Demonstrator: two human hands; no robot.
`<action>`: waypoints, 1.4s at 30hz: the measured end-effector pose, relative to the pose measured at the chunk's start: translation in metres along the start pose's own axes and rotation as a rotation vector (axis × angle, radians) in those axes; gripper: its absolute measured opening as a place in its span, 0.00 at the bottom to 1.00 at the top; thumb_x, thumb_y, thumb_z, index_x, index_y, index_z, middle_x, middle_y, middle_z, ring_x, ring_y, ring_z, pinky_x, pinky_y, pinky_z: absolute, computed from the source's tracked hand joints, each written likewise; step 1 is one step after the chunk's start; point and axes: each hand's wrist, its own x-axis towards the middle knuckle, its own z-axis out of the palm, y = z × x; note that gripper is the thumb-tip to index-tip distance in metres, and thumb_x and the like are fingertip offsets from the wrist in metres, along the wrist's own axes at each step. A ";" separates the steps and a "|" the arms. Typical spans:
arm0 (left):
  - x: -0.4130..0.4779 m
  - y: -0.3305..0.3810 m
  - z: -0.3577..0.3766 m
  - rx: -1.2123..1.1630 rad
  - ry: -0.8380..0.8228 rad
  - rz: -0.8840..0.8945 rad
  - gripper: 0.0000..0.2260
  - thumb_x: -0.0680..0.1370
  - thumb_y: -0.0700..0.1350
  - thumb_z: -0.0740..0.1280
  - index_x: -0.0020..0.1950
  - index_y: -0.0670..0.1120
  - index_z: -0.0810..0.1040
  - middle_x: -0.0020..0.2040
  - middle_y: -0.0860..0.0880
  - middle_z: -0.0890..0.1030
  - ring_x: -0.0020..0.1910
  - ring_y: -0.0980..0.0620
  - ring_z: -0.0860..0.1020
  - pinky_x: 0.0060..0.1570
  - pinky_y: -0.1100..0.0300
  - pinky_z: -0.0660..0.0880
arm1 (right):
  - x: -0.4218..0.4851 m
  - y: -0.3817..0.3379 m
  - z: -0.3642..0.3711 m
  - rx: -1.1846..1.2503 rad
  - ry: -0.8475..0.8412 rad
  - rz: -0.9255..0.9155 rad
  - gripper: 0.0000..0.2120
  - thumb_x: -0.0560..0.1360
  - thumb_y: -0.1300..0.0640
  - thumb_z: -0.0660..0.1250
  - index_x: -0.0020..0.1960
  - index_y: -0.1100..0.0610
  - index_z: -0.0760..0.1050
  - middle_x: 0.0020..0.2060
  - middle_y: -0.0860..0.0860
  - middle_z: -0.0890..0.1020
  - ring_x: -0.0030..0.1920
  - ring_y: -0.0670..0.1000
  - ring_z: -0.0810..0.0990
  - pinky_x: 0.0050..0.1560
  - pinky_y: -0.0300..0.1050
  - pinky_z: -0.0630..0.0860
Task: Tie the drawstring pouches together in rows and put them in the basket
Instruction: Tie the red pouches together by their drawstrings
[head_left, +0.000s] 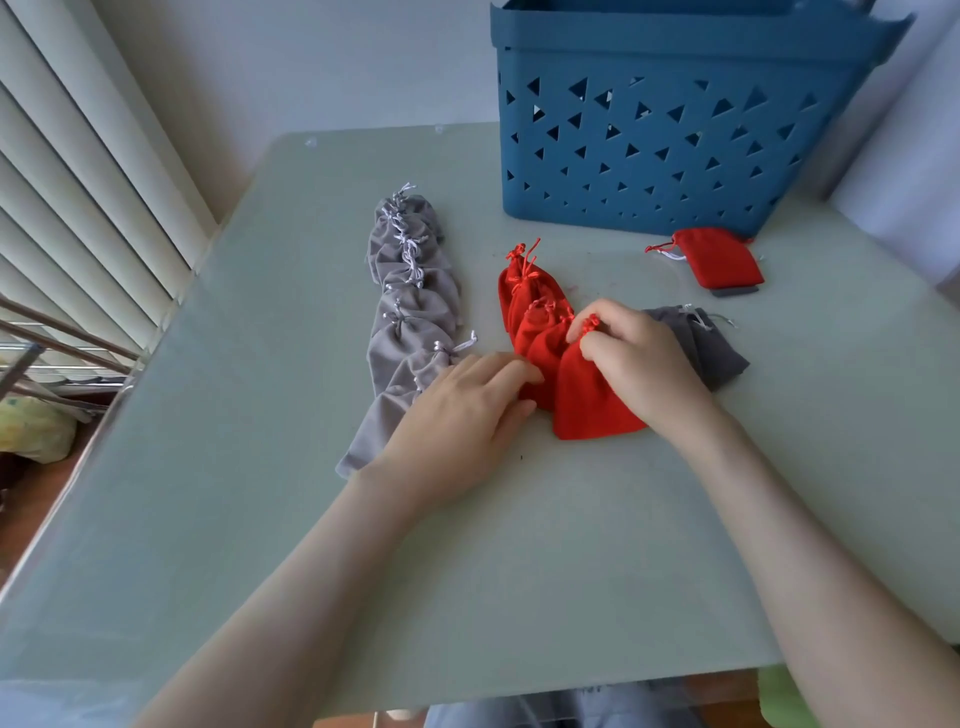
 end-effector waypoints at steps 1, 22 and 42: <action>0.000 -0.001 0.001 0.022 -0.023 0.017 0.14 0.79 0.49 0.57 0.56 0.45 0.78 0.57 0.49 0.79 0.53 0.46 0.78 0.54 0.50 0.74 | 0.001 0.001 0.001 -0.082 -0.003 0.022 0.06 0.74 0.58 0.61 0.46 0.56 0.76 0.30 0.48 0.75 0.38 0.50 0.73 0.31 0.37 0.64; -0.001 -0.008 -0.005 0.054 0.073 -0.237 0.19 0.66 0.30 0.56 0.50 0.42 0.79 0.51 0.46 0.81 0.48 0.42 0.78 0.50 0.65 0.61 | 0.000 0.014 0.020 -0.364 -0.057 -0.151 0.14 0.74 0.55 0.69 0.58 0.57 0.73 0.54 0.53 0.72 0.59 0.54 0.68 0.61 0.45 0.63; 0.077 0.065 -0.006 -0.338 0.017 -0.429 0.12 0.79 0.42 0.61 0.61 0.48 0.77 0.57 0.51 0.79 0.48 0.57 0.75 0.42 0.78 0.64 | 0.054 0.073 -0.080 -0.570 0.004 0.272 0.19 0.81 0.50 0.54 0.71 0.44 0.66 0.76 0.56 0.54 0.74 0.59 0.52 0.72 0.53 0.53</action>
